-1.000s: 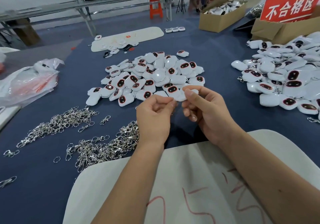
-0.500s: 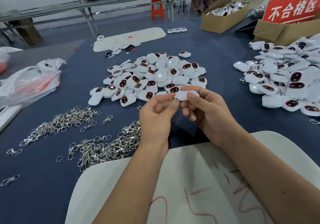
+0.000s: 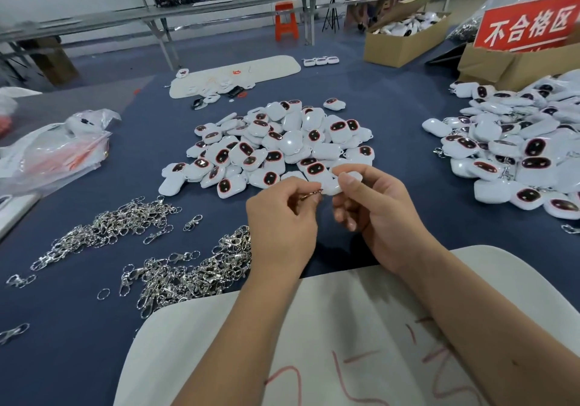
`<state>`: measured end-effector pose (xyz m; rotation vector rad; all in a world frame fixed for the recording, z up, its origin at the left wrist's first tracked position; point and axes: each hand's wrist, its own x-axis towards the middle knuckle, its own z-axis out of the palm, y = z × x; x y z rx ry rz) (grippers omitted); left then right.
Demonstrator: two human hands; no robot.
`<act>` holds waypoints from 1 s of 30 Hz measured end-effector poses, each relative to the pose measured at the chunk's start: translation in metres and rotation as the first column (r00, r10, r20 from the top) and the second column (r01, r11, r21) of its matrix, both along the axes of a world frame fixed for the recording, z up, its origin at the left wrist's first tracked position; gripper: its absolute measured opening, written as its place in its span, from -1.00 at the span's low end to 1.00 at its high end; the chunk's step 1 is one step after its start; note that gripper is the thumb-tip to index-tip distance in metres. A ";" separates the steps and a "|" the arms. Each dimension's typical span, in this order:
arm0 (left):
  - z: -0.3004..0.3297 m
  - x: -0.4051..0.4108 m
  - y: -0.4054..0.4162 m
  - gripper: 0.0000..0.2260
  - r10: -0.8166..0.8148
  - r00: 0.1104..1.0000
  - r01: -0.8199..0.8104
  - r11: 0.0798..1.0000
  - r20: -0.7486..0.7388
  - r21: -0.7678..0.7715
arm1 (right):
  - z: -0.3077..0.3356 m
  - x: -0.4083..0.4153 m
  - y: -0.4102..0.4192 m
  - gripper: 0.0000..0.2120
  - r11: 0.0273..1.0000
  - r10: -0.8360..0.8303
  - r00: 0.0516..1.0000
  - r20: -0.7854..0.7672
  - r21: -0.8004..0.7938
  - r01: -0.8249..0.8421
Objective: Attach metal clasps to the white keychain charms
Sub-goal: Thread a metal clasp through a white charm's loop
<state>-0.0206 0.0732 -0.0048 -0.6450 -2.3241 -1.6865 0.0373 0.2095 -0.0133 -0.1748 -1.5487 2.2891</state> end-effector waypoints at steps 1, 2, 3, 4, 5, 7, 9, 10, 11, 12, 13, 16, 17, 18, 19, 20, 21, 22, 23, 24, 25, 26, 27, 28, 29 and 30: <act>0.001 0.000 -0.001 -0.85 -0.016 0.997 0.010 0.997 -0.071 -0.083 | -0.001 0.000 -0.001 -0.82 0.998 -0.020 1.000 0.006 0.056 0.020; 0.001 0.000 -0.001 -0.84 -0.034 0.990 0.009 0.984 -0.137 -0.176 | -0.002 0.000 -0.002 -0.87 0.989 -0.050 0.999 0.013 0.138 0.048; 0.002 0.000 -0.001 -0.83 -0.046 0.982 -0.003 0.965 -0.182 -0.261 | -0.004 0.001 -0.004 -0.89 0.971 -0.082 0.997 0.013 0.226 0.077; 0.002 0.000 -0.002 -0.83 -0.045 0.978 -0.024 0.946 -0.205 -0.322 | -0.006 0.001 -0.006 -0.89 0.950 -0.106 0.994 0.004 0.295 0.100; 0.003 -0.001 -0.001 -0.83 -0.034 0.979 -0.039 0.937 -0.202 -0.346 | -0.006 0.001 -0.008 -0.88 0.933 -0.124 0.992 -0.009 0.339 0.120; 0.002 0.000 -0.001 -0.86 -0.005 0.992 -0.030 0.961 -0.126 -0.274 | -0.006 0.001 -0.010 -0.87 0.919 -0.156 0.987 -0.028 0.362 0.156; 0.001 0.004 0.001 -0.90 0.018 0.999 -0.015 0.995 0.034 -0.096 | -0.005 0.001 -0.007 -0.89 0.929 -0.194 0.980 -0.038 0.314 0.196; 0.001 0.006 0.002 -0.90 0.023 0.993 -0.020 1.000 0.112 -0.019 | -0.004 0.000 -0.005 -0.90 0.938 -0.215 0.976 -0.035 0.272 0.216; 0.000 0.007 0.003 -0.90 0.024 0.985 -0.030 0.999 0.168 0.035 | -0.004 -0.001 -0.003 -0.90 0.944 -0.235 0.972 -0.024 0.232 0.235; -0.001 0.007 0.004 -0.90 0.026 0.979 -0.040 0.997 0.200 0.063 | -0.004 -0.002 -0.002 -0.88 0.948 -0.252 0.968 -0.008 0.198 0.249; -0.002 0.008 0.004 -0.91 0.029 0.976 -0.047 0.996 0.216 0.078 | -0.005 -0.002 -0.002 -0.87 0.950 -0.264 0.964 0.009 0.172 0.259; -0.003 0.011 0.009 -0.90 0.022 0.963 -0.058 0.990 0.267 0.127 | -0.005 -0.003 -0.001 -0.84 0.955 -0.281 0.958 0.047 0.113 0.275; -0.002 0.012 0.012 -0.88 0.012 0.953 -0.059 0.987 0.302 0.148 | -0.005 -0.004 -0.001 -0.85 0.955 -0.288 0.956 0.057 0.093 0.282; -0.001 0.012 0.016 -0.86 -0.003 0.938 -0.059 0.984 0.346 0.169 | -0.004 -0.005 0.000 -0.86 0.954 -0.294 0.954 0.064 0.072 0.289; 0.000 0.011 0.022 -0.84 -0.024 0.919 -0.054 0.981 0.393 0.187 | -0.004 -0.006 0.001 -0.87 0.954 -0.299 0.952 0.070 0.048 0.296; 0.001 0.009 0.030 -0.82 -0.050 0.897 -0.045 0.978 0.439 0.203 | -0.004 -0.007 0.002 -0.87 0.951 -0.309 0.947 0.081 0.021 0.309; 0.003 0.007 0.038 -0.82 -0.071 0.878 -0.038 0.976 0.473 0.216 | -0.003 -0.008 0.004 -0.85 0.943 -0.331 0.939 0.091 -0.009 0.333; 0.005 0.006 0.049 -0.82 -0.088 0.865 -0.026 0.975 0.494 0.220 | -0.001 -0.008 0.006 -0.84 0.924 -0.376 0.922 0.098 -0.034 0.380; 0.009 0.006 0.060 -0.84 -0.108 0.861 -0.002 0.977 0.497 0.215 | 0.000 -0.007 0.009 -0.84 0.891 -0.446 0.890 0.098 -0.040 0.452; 0.012 0.006 0.071 -0.86 -0.143 0.862 0.045 0.977 0.486 0.208 | 0.002 -0.006 0.013 -0.83 0.840 -0.538 0.838 0.089 -0.022 0.542; 0.016 0.009 0.083 -0.85 -0.194 0.860 0.108 0.973 0.471 0.204 | 0.004 -0.004 0.019 -0.79 0.771 -0.635 0.769 0.070 0.006 0.636; 0.020 0.012 0.093 -0.82 -0.248 0.855 0.171 0.964 0.455 0.205 | 0.005 -0.001 0.025 -0.70 0.699 -0.715 0.698 0.045 0.020 0.715; 0.024 0.016 0.102 -0.79 -0.291 0.852 0.221 0.953 0.436 0.206 | 0.007 0.002 0.031 -0.56 0.643 -0.766 0.642 0.023 0.015 0.766; 0.027 0.020 0.109 -0.77 -0.309 0.858 0.244 0.948 0.409 0.205 | 0.008 0.006 0.037 -0.40 0.610 -0.793 0.610 0.009 0.004 0.793; 0.030 0.022 0.113 -0.78 -0.304 0.878 0.246 0.949 0.370 0.196 | 0.007 0.008 0.044 -0.24 0.597 -0.802 0.597 0.000 0.008 0.802; 0.030 0.024 0.116 -0.79 -0.281 0.906 0.237 0.957 0.318 0.170 | 0.005 0.010 0.048 -0.12 0.602 -0.798 0.603 -0.006 0.038 0.797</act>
